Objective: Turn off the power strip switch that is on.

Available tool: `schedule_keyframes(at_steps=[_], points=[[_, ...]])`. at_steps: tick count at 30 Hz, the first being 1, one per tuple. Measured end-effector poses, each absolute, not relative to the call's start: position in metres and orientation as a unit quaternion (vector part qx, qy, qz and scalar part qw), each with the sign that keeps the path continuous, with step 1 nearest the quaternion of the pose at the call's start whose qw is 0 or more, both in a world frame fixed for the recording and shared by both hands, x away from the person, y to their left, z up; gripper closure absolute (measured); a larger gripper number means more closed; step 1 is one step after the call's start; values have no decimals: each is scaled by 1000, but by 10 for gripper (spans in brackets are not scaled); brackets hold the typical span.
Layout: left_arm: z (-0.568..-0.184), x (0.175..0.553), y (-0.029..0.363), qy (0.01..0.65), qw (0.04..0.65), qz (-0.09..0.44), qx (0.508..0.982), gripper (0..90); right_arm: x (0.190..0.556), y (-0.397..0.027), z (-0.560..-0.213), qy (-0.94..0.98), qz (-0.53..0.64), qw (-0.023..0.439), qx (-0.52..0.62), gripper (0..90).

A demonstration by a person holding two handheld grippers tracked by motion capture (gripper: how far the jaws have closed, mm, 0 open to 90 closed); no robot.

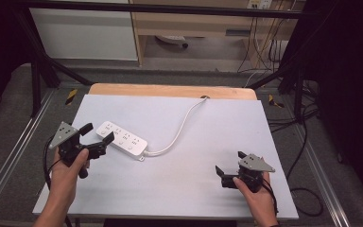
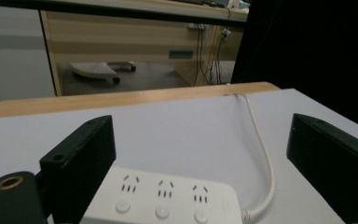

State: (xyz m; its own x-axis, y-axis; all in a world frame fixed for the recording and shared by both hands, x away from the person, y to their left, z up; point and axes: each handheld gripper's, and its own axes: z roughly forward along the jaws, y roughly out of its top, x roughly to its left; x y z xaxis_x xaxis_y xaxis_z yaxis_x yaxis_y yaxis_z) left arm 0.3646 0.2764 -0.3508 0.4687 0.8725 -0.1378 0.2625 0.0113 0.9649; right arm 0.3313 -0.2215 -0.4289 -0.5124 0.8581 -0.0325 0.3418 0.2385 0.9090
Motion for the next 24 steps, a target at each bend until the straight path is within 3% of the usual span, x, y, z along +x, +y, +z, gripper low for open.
schedule_keyframes(at_steps=[10,24], points=[[-344,405,282,445,577,258,635,86,331,-220,-432,741,451,278,413,22],[-363,403,295,464,551,282,634,89,331,-222,-433,739,443,280,423,24]])
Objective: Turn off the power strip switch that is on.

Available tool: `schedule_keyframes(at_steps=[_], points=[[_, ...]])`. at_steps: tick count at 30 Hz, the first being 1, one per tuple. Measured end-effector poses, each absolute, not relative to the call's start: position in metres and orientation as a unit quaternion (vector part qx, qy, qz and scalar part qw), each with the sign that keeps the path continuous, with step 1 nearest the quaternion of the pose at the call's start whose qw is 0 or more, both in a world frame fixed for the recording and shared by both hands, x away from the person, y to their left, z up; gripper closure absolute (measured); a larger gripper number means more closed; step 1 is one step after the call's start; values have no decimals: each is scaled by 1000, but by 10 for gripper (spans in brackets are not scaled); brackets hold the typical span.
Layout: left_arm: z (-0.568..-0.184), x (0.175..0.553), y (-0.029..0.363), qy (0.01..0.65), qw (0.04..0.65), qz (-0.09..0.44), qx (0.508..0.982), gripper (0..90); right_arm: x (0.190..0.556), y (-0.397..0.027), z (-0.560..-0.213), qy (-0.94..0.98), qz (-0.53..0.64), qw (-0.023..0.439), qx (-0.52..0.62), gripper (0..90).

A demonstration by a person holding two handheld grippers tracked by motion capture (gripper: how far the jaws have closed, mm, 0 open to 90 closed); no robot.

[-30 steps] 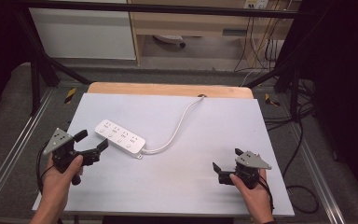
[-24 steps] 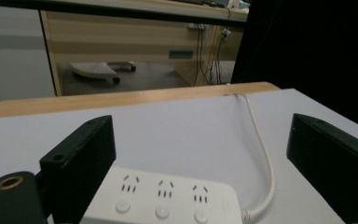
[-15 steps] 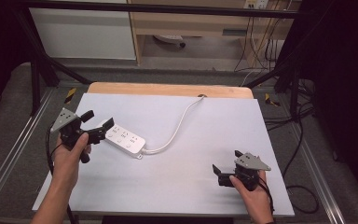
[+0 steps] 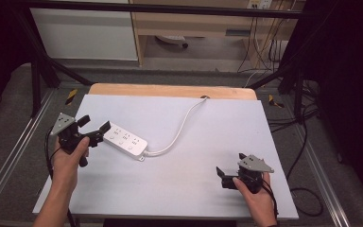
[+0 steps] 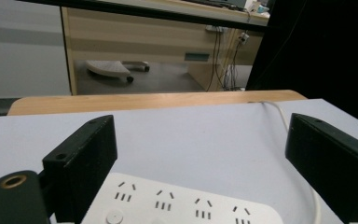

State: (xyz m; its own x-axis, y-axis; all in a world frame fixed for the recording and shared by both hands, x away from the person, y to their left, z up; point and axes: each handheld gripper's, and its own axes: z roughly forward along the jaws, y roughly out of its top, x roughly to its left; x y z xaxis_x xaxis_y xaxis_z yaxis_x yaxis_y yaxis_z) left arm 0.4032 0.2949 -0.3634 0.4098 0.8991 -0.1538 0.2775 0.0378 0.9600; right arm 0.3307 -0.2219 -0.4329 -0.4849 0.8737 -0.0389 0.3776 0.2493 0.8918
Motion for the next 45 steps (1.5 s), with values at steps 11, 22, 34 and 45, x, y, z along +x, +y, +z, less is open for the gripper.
schedule_keyframes(at_steps=[11,22,34,45], points=[[-371,409,293,469,525,284,651,131,332,-224,-433,737,441,282,429,26],[-385,411,280,463,505,279,673,143,333,-224,-434,738,438,274,434,27],[-394,413,272,465,488,281,683,230,333,-229,-433,737,435,274,438,28],[-399,412,268,460,486,268,693,359,334,-230,-433,740,430,273,439,29]])
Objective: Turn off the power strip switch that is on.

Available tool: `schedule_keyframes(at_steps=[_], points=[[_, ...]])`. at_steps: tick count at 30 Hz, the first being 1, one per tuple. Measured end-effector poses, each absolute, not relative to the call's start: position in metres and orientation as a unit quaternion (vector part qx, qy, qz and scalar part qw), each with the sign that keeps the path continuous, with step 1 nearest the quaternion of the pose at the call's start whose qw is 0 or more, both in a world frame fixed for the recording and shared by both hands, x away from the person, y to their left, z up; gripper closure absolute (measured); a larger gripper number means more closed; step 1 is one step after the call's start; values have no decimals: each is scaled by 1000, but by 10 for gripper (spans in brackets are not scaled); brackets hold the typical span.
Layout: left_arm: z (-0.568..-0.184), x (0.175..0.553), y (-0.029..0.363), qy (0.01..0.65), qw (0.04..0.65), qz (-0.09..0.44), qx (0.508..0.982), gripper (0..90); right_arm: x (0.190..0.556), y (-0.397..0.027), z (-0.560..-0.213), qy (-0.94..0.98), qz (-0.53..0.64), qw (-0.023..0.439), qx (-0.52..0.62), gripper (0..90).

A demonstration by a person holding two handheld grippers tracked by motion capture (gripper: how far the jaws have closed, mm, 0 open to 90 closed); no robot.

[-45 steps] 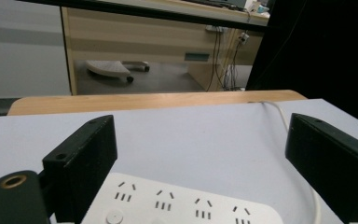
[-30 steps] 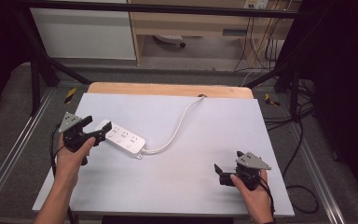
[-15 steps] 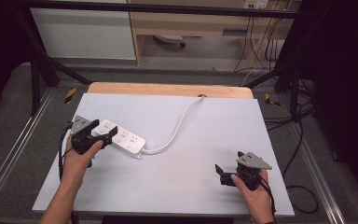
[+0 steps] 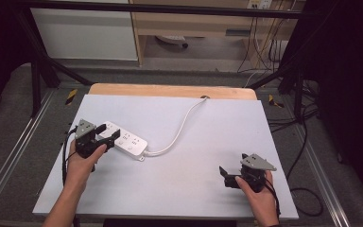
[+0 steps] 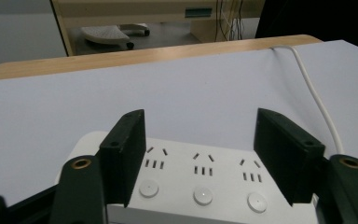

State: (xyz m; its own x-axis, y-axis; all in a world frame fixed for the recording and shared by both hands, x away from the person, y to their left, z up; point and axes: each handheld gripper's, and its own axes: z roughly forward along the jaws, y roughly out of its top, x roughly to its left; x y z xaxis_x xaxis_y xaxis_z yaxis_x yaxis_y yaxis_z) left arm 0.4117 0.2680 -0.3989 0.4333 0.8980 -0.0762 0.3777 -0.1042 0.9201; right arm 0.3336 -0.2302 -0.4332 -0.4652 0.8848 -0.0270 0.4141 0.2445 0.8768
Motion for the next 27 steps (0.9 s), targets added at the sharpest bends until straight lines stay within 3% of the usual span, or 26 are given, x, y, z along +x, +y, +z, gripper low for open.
schedule_keyframes(at_steps=[12,27], points=[[-405,414,255,435,472,253,724,566,333,-231,-432,738,431,274,440,29],[-408,416,263,459,466,267,708,851,333,-231,-432,738,430,276,441,29]])
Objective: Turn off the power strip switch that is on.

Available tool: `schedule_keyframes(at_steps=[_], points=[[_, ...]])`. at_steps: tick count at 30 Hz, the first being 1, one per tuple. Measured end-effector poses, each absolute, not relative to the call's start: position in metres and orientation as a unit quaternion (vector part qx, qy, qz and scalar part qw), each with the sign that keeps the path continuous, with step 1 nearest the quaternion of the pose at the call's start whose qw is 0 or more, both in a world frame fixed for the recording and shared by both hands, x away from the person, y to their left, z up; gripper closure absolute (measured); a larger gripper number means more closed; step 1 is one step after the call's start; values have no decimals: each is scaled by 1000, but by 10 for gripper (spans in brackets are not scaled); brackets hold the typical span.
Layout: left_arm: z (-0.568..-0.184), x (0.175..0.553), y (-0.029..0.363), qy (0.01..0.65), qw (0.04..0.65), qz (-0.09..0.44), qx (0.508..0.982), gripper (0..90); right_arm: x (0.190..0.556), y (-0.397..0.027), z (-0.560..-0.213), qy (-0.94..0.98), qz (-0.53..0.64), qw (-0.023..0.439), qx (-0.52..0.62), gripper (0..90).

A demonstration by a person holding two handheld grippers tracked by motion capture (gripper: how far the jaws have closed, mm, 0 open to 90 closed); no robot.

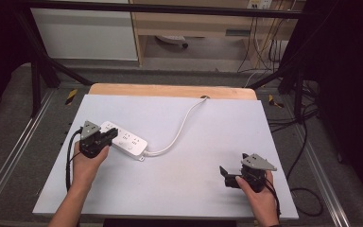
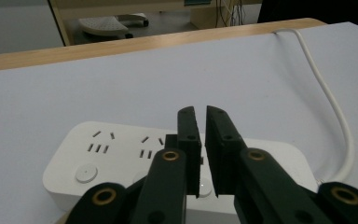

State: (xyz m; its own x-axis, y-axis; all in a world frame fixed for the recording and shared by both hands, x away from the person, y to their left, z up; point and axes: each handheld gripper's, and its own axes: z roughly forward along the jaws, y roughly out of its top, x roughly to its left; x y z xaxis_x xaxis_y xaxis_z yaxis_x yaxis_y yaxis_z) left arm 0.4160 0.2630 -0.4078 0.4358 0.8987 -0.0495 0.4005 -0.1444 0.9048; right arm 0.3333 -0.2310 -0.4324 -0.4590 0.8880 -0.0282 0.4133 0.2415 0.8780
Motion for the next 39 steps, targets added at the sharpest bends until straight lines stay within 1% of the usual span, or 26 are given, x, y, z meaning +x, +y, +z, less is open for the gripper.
schedule_keyframes(at_steps=[5,13,24,39], points=[[-410,418,264,456,466,256,714,900,333,-231,-433,739,429,275,440,29],[-412,419,263,456,463,250,718,900,333,-231,-433,739,429,275,440,29],[-417,421,256,446,446,243,737,900,333,-230,-432,740,429,275,439,29],[-422,424,255,446,437,239,744,900,333,-230,-433,741,428,275,438,28]])
